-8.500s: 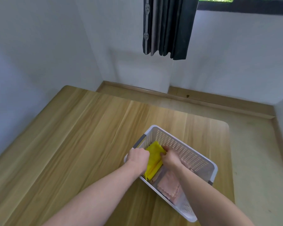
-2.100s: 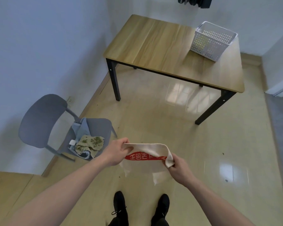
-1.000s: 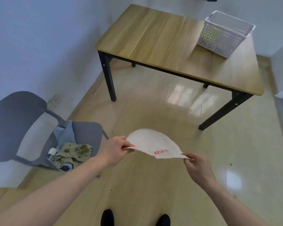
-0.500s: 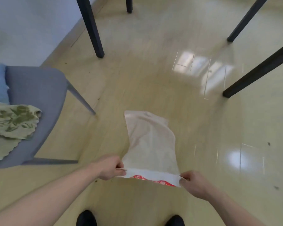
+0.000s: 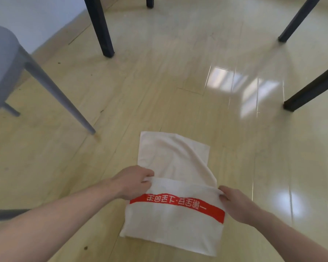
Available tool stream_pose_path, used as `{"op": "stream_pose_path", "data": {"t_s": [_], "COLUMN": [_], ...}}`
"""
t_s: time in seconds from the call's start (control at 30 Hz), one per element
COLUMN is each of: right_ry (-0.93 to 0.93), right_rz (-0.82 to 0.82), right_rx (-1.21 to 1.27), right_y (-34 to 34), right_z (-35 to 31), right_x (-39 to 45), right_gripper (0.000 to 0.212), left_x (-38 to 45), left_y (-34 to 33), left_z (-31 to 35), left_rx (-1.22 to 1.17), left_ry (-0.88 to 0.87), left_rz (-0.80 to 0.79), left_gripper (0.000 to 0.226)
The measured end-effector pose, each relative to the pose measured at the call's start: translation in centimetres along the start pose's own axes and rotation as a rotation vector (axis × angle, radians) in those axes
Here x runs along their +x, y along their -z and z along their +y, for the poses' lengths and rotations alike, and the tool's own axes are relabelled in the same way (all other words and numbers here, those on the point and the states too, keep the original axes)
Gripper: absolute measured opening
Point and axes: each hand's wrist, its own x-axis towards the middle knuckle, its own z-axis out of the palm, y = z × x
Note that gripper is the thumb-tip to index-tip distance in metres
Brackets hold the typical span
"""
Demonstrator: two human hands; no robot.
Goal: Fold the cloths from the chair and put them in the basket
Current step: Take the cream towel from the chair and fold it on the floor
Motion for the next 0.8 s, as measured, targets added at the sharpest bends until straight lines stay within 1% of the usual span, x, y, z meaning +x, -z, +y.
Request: {"op": "stream_pose_path", "data": {"t_s": [0.1, 0.17, 0.3, 0.37, 0.53, 0.6, 0.7, 0.8], "right_ry": [0.037, 0.07, 0.118, 0.123, 0.08, 0.053, 0.008, -0.023], "right_rz": [0.104, 0.18, 0.299, 0.333, 0.347, 0.368, 0.382, 0.349], "right_rx": [-0.022, -0.031, -0.01, -0.006, -0.054, -0.051, -0.004, 0.017], "right_y": [1.0, 2.1, 4.2, 4.8, 4.9, 4.4, 4.2, 3.5], "right_z": [-0.4, -0.9, -2.1, -2.7, -3.7, -3.7, -4.4, -4.3], "right_x": [1.9, 3.2, 6.3, 8.0, 12.0, 14.4, 15.3, 15.8], "right_gripper": [0.027, 0.025, 0.023, 0.025, 0.018, 0.019, 0.025, 0.024], "left_x": [1.5, 2.7, 5.3, 6.7, 10.1, 12.5, 13.8, 14.6], "left_y": [0.2, 0.8, 2.6, 3.2, 3.6, 3.4, 3.6, 3.2], "left_z": [-1.0, -1.4, -1.8, -2.3, -3.2, -3.8, -4.1, -4.6], "left_rx": [-0.027, -0.019, -0.067, -0.081, 0.005, 0.03, 0.051, 0.031], "left_ry": [-0.062, -0.085, -0.077, -0.038, 0.16, 0.222, 0.225, 0.224], "left_rz": [0.216, 0.322, 0.444, 0.469, 0.466, 0.471, 0.493, 0.459], "left_gripper": [0.026, 0.027, 0.027, 0.027, 0.03, 0.032, 0.033, 0.028]}}
